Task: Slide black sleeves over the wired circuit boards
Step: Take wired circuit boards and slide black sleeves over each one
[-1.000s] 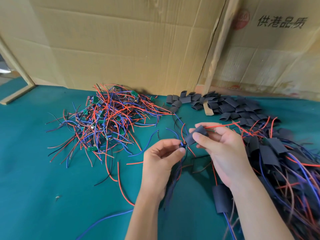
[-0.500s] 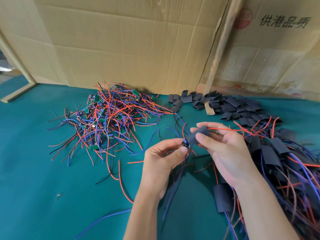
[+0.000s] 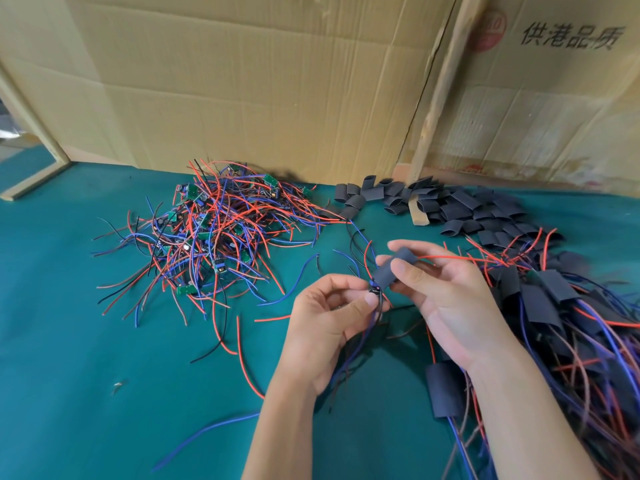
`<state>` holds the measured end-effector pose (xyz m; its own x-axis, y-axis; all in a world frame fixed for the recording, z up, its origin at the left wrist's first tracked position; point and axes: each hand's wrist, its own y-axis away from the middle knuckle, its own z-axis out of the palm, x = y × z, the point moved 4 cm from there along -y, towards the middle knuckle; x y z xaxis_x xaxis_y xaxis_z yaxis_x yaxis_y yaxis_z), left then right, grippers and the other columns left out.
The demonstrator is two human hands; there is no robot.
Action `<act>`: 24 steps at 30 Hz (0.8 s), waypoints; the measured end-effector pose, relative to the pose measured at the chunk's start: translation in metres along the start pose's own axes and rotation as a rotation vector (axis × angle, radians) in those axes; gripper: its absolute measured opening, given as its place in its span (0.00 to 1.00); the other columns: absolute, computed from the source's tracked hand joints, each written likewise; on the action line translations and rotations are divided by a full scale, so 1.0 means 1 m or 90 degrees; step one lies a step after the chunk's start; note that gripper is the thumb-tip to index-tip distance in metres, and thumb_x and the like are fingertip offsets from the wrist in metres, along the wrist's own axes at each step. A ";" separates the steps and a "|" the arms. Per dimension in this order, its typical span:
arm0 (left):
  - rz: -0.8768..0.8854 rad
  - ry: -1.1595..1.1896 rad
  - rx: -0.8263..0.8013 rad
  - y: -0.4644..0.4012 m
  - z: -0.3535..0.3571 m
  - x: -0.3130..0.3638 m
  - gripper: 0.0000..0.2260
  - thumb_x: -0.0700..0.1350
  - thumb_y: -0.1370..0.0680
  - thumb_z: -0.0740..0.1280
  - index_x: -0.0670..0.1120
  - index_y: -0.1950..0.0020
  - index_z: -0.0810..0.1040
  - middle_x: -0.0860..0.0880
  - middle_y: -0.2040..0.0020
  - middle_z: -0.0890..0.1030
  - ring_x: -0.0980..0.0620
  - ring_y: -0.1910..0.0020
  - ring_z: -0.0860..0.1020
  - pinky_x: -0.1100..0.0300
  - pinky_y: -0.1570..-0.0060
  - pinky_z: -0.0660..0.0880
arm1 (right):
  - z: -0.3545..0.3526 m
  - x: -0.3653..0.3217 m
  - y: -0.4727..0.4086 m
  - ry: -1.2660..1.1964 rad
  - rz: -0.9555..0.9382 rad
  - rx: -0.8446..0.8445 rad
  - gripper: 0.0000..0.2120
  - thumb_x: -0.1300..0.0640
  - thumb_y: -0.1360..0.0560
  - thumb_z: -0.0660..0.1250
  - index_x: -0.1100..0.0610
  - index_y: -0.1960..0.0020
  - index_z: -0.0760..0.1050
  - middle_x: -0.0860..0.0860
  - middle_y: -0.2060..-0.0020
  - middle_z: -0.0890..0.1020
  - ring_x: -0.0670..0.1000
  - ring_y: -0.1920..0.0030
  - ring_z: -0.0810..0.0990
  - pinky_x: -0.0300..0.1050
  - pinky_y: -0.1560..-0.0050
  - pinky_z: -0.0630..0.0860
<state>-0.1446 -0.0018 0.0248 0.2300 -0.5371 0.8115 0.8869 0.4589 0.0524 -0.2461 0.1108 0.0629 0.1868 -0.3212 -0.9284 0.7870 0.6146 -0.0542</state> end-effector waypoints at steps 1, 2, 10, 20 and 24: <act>-0.006 -0.003 -0.003 0.000 0.000 0.000 0.12 0.35 0.33 0.74 0.38 0.51 0.78 0.43 0.62 0.84 0.46 0.62 0.84 0.60 0.61 0.81 | 0.000 0.000 0.000 0.011 0.000 0.000 0.21 0.58 0.35 0.76 0.62 0.43 0.81 0.64 0.49 0.86 0.56 0.45 0.86 0.45 0.47 0.82; -0.012 -0.006 -0.007 0.000 0.000 -0.001 0.13 0.35 0.33 0.74 0.38 0.50 0.77 0.43 0.63 0.83 0.45 0.62 0.84 0.59 0.60 0.81 | 0.000 0.000 0.000 0.025 -0.002 0.001 0.21 0.58 0.35 0.76 0.61 0.43 0.81 0.64 0.49 0.86 0.56 0.46 0.85 0.45 0.47 0.82; -0.024 0.009 -0.002 0.000 0.001 -0.001 0.16 0.34 0.32 0.74 0.37 0.46 0.76 0.43 0.62 0.83 0.46 0.63 0.84 0.59 0.61 0.81 | 0.000 0.003 0.001 0.055 0.007 0.000 0.22 0.53 0.37 0.78 0.59 0.45 0.83 0.63 0.51 0.86 0.57 0.48 0.85 0.51 0.47 0.81; 0.024 -0.041 0.059 -0.002 -0.006 0.002 0.12 0.27 0.23 0.64 0.39 0.46 0.83 0.48 0.66 0.78 0.47 0.61 0.84 0.64 0.62 0.79 | -0.016 -0.010 -0.002 -0.075 -0.061 0.180 0.05 0.63 0.21 0.67 0.56 0.47 0.81 0.55 0.54 0.86 0.47 0.59 0.83 0.39 0.58 0.77; 0.046 -0.053 0.109 -0.002 -0.008 0.004 0.15 0.26 0.23 0.62 0.41 0.51 0.86 0.40 0.61 0.80 0.48 0.59 0.84 0.62 0.58 0.80 | -0.002 0.005 -0.002 0.036 0.071 0.101 0.12 0.70 0.24 0.63 0.58 0.56 0.81 0.54 0.69 0.78 0.52 0.68 0.76 0.40 0.71 0.73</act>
<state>-0.1422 -0.0106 0.0229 0.2506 -0.4406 0.8620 0.7867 0.6116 0.0839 -0.2480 0.1088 0.0574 0.2482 -0.2146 -0.9446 0.8471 0.5211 0.1042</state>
